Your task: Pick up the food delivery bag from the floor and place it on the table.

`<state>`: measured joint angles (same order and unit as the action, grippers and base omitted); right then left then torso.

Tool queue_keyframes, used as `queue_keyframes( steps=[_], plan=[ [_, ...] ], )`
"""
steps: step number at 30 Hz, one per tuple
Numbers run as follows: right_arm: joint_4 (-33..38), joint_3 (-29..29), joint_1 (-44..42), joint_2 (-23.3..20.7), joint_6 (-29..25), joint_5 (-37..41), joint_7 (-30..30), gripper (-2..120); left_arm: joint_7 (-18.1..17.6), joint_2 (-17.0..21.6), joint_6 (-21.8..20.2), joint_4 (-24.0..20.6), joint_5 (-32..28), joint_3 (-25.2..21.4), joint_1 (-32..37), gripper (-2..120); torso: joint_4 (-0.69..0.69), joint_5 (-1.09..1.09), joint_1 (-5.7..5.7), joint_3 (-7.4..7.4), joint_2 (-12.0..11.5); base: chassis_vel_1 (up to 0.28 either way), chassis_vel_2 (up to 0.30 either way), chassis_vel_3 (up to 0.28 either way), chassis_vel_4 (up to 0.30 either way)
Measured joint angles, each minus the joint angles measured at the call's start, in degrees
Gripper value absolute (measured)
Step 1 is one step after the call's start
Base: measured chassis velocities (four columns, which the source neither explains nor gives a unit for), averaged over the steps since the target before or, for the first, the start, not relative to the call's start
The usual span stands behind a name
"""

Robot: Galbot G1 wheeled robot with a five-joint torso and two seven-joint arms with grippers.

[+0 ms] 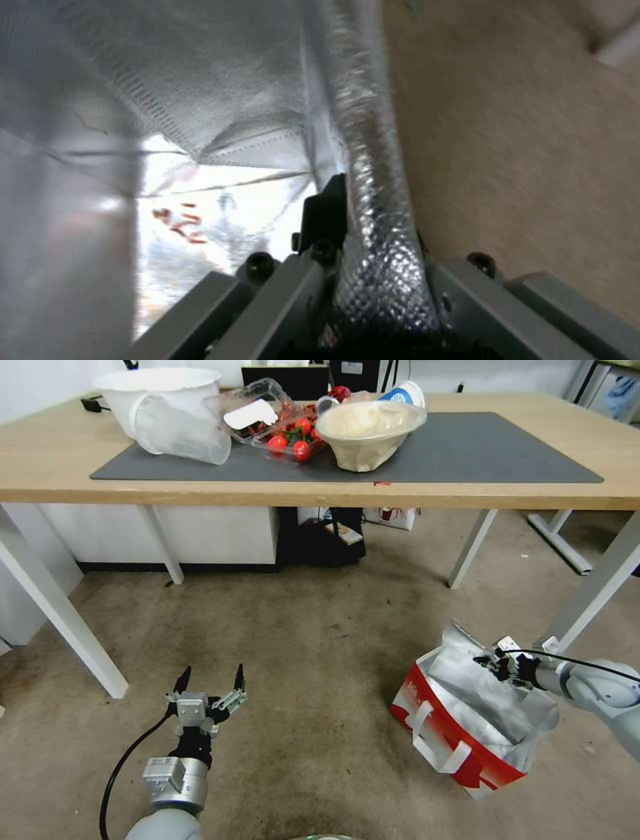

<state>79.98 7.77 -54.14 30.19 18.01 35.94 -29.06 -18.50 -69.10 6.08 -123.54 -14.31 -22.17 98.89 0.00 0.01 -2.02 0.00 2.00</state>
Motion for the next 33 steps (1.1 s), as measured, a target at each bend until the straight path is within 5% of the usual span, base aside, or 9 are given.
queue_keyframes(
  steps=[11, 23, 33],
  plan=[
    [14.2, 6.3, -4.6, -6.9, 0.0, 8.1, -14.4, 0, -0.7, -0.1, -0.6, -1.1, -0.2, -0.3, 0.0, 100, 0.0, -0.03, 0.0, 0.0, 0.0, 0.0, 0.0, 0.0, 0.0],
    [18.9, 2.5, 4.6, -8.9, 3.2, 10.5, -31.4, 0, -0.8, -0.3, -2.3, -4.0, -0.8, -1.4, 1.2, 100, 0.01, -0.02, 0.0, 0.0, 0.0, 0.0, 0.0, 0.0, 0.0],
    [21.2, 3.3, 2.5, -9.1, 4.2, 10.1, -32.9, 0, -0.5, -0.7, -3.1, -4.5, -0.4, -1.4, 1.3, 100, -0.01, -0.01, 0.0, 0.0, 0.0, 0.0, 0.0, 0.0, 0.0]
  ],
)
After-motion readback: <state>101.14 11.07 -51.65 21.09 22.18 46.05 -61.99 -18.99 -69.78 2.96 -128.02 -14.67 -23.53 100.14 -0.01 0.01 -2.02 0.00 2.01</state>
